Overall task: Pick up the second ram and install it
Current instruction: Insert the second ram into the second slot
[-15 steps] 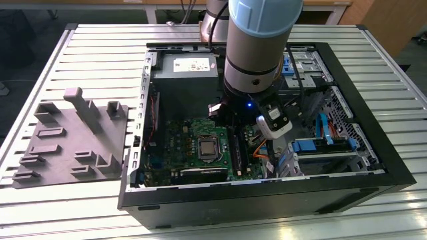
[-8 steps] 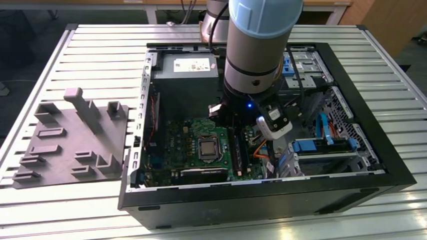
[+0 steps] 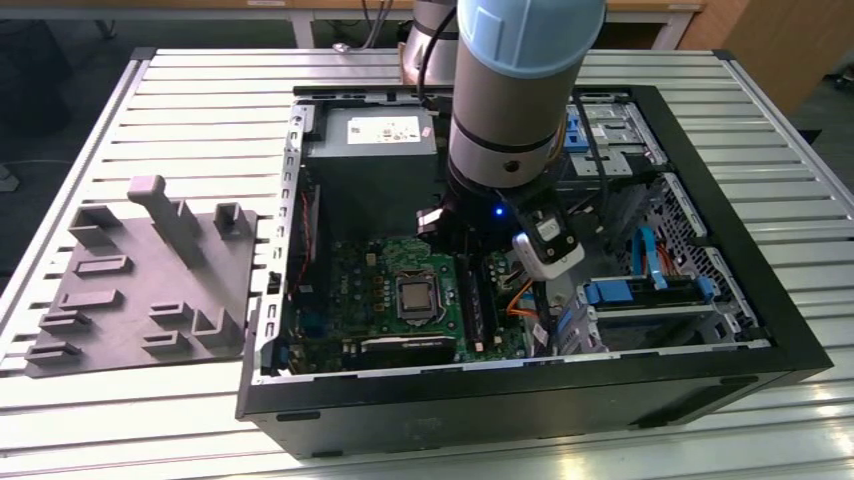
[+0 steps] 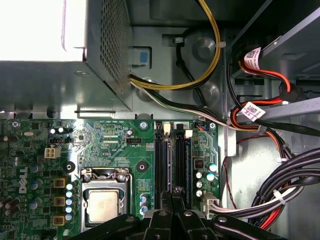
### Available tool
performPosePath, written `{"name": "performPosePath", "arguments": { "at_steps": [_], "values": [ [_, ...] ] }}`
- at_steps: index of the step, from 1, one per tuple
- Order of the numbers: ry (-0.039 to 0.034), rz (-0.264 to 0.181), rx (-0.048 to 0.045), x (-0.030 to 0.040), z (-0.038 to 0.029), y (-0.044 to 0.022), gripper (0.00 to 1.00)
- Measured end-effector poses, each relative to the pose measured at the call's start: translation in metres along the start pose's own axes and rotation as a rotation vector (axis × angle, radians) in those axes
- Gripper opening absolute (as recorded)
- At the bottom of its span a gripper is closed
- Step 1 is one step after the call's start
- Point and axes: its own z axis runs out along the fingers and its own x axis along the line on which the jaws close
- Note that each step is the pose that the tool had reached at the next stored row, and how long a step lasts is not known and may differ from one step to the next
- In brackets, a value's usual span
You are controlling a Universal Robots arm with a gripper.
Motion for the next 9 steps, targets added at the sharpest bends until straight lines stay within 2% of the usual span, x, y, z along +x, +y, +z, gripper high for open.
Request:
{"name": "performPosePath", "arguments": {
  "at_steps": [9],
  "values": [
    [-0.0001,0.0,-0.0004,0.0006,0.0007,0.0,0.11]
  ]
}}
